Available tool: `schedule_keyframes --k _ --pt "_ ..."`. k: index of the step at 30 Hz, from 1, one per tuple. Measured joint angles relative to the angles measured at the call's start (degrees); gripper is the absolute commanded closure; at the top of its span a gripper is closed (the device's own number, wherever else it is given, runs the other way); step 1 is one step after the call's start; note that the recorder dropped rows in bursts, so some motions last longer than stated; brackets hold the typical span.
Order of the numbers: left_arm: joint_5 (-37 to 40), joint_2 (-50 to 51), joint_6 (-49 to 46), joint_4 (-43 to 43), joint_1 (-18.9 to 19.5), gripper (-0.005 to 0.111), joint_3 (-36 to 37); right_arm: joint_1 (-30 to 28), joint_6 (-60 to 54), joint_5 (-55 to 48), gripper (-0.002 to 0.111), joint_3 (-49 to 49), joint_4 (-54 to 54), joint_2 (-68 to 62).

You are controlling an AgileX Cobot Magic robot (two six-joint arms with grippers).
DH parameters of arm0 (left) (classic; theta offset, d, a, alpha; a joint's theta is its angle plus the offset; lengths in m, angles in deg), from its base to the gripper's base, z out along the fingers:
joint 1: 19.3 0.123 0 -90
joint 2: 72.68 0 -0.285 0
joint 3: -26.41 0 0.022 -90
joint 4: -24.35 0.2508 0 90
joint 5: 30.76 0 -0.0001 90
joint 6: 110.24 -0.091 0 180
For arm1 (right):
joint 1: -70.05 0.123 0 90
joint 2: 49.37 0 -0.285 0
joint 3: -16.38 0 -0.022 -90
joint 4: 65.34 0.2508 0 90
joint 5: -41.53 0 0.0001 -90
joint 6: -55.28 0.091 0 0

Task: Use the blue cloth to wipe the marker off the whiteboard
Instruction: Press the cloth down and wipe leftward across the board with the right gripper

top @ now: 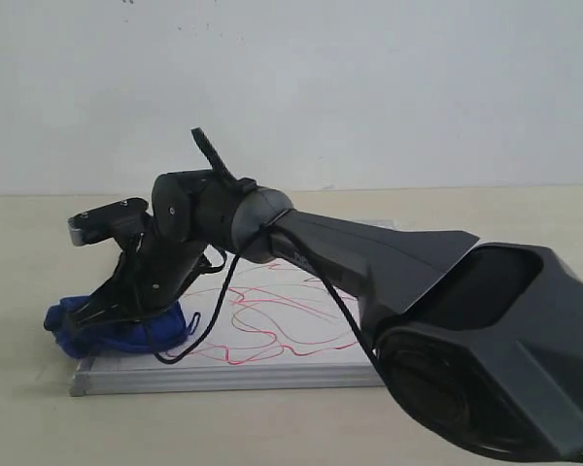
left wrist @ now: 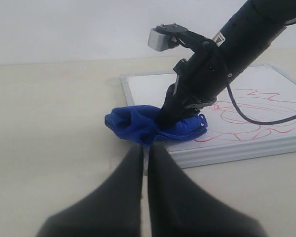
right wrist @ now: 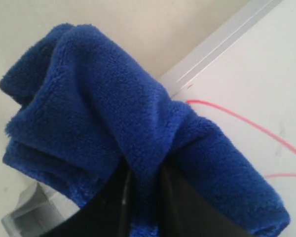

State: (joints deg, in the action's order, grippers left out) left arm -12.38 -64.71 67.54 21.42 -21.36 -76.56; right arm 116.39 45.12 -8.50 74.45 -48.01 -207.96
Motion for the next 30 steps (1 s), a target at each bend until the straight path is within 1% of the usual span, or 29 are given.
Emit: schedule_keyframes --k 6,10,15,22,24,30 --pt "0.0 0.0 0.0 0.0 0.0 0.103 0.0 0.1 -0.53 -8.23 0.109 0.51 -0.11 0.52" --pt "0.0 0.0 0.0 0.0 0.0 0.103 0.0 0.1 -1.16 -8.34 0.109 0.62 -0.11 0.67" --pt "0.0 0.0 0.0 0.0 0.0 0.103 0.0 0.42 -0.54 -3.75 0.109 0.39 -1.04 0.67" --pt "0.0 0.0 0.0 0.0 0.0 0.103 0.0 0.16 3.48 10.95 0.109 0.0 -2.24 -1.34" --pt "0.0 0.0 0.0 0.0 0.0 0.103 0.0 -0.3 5.29 12.74 0.109 0.0 -2.06 -1.89" --pt "0.0 0.0 0.0 0.0 0.0 0.103 0.0 -2.59 14.07 12.61 0.109 0.0 -1.16 -2.0"
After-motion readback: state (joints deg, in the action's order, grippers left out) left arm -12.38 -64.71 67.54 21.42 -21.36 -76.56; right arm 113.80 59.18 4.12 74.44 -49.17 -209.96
